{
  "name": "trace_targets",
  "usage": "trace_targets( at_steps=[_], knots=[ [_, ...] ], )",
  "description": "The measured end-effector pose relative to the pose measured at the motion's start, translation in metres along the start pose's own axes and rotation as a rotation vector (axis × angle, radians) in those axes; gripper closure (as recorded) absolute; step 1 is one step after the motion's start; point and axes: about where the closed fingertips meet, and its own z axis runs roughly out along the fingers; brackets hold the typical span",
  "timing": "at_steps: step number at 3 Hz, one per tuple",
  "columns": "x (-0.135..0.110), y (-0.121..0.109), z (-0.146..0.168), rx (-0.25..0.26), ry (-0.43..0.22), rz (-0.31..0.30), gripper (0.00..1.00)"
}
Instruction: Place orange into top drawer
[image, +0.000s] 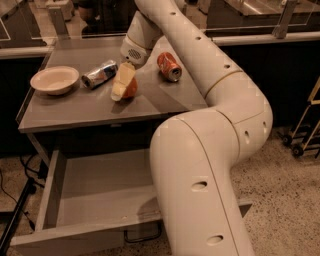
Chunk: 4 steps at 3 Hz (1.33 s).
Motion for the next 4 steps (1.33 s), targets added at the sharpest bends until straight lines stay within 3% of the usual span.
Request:
trace_targets(
  at_steps=[1, 2, 4],
  knots=[
    [0.0047, -0.0007, 0.0052, -0.005, 0.003, 0.005, 0.00],
    [0.0027, -0.0036, 0.0094, 0.000, -0.003, 0.006, 0.13],
    [0.0027, -0.0036, 0.0094, 0.000, -0.003, 0.006, 0.60]
  ],
)
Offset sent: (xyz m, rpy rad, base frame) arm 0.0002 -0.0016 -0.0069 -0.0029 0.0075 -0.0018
